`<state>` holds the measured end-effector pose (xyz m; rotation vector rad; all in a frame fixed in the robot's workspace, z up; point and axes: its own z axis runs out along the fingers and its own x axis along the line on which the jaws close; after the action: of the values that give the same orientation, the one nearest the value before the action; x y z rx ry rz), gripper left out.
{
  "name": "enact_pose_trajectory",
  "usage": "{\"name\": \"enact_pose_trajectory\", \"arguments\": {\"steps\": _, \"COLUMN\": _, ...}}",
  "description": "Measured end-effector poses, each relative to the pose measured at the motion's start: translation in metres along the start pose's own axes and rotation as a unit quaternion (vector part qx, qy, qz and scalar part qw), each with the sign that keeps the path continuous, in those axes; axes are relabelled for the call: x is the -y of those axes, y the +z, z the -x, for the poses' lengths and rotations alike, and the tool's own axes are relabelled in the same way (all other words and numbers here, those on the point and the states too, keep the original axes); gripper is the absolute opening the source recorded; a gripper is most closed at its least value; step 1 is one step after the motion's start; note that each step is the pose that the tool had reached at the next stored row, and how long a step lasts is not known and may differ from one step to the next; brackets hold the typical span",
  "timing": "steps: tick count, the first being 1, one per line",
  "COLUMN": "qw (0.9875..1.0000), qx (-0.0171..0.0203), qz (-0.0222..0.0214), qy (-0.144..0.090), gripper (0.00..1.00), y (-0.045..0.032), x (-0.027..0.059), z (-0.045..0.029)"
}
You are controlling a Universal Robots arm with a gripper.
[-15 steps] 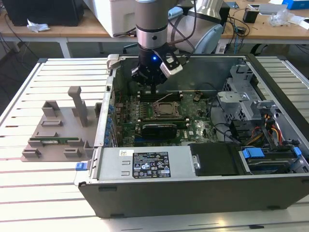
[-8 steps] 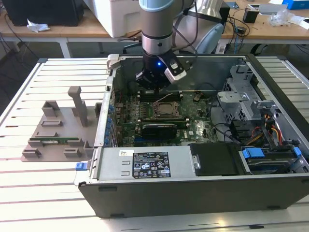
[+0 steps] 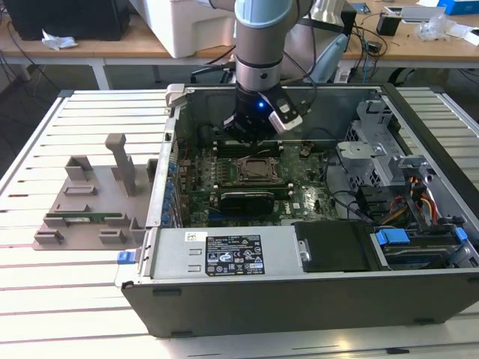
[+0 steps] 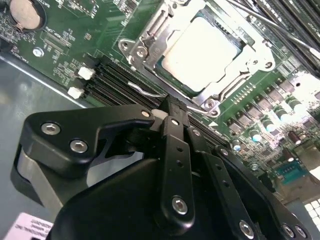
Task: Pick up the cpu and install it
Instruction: 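Install the first cpu locking lever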
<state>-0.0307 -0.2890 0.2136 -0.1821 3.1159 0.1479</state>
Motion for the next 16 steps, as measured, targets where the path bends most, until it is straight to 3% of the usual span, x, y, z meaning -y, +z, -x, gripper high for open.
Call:
{"name": "enact_pose_trajectory", "arguments": {"steps": 8, "qw": 1.0, "qx": -0.0032, "qz": 0.0004, "qy": 0.0, "gripper": 0.11, "y": 0.0058, "x": 0.0022, "z": 0.0138}}
{"name": "enact_pose_trajectory", "arguments": {"steps": 16, "qw": 1.0, "qx": -0.0042, "qz": -0.0004, "qy": 0.001, "gripper": 0.11, "y": 0.0099, "x": 0.0032, "z": 0.019}}
